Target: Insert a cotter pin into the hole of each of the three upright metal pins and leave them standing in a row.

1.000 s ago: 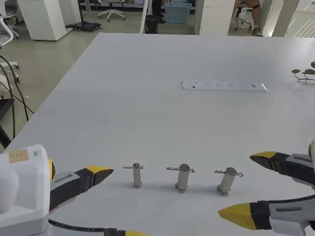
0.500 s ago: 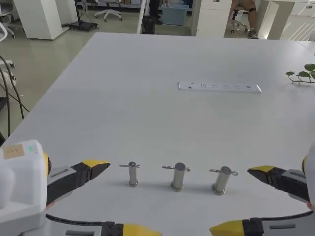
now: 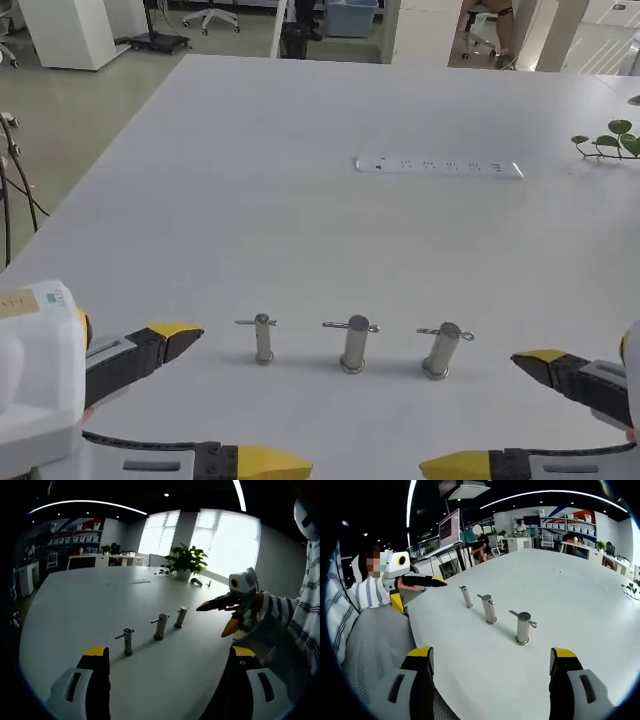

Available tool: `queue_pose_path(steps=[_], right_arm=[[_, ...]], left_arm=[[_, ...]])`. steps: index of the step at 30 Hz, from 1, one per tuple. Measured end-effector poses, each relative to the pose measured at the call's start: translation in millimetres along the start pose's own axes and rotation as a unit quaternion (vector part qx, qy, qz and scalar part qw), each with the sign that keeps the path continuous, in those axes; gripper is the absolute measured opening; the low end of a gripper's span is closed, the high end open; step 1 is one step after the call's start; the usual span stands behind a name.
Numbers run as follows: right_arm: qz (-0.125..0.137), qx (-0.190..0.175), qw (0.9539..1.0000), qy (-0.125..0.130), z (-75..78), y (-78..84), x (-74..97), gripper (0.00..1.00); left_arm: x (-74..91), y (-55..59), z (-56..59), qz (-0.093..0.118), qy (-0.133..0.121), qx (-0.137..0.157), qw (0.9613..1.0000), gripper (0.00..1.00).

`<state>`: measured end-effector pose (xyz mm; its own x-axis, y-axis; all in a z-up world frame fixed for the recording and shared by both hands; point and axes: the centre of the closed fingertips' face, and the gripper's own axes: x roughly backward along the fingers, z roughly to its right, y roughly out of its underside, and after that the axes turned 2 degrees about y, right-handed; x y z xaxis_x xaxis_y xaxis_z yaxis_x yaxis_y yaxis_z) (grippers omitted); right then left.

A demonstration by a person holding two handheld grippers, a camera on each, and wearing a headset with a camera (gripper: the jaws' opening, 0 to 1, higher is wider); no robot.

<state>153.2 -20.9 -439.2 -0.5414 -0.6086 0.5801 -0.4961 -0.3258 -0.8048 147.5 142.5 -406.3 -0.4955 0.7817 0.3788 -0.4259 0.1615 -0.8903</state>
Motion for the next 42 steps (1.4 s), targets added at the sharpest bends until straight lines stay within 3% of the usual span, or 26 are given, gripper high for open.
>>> queue_pose_path(steps=[12,16,26,33,42], right_arm=[[-0.013,-0.010,0.9995,0.025,3.3,10.5,6.8,0.95],[-0.021,-0.006,0.9994,0.027,4.5,13.9,7.0,0.94],[-0.036,0.008,0.9990,0.027,0.6,15.1,5.4,0.93],[-0.048,0.019,0.9984,0.025,-2.4,16.7,5.3,0.93],[-0.040,0.011,0.9985,0.034,-1.2,9.3,9.5,0.92]], left_arm=[[2.7,9.2,-7.0,-0.012,-0.018,0.016,0.9996,0.99],[5.3,12.8,-14.5,-0.018,-0.040,0.008,0.9990,0.99],[10.6,24.0,-15.4,-0.034,-0.048,0.018,0.9981,0.99],[18.5,22.6,-16.4,-0.028,-0.062,0.025,0.9974,0.99],[24.1,18.1,-21.0,-0.021,-0.074,0.032,0.9966,0.99]])
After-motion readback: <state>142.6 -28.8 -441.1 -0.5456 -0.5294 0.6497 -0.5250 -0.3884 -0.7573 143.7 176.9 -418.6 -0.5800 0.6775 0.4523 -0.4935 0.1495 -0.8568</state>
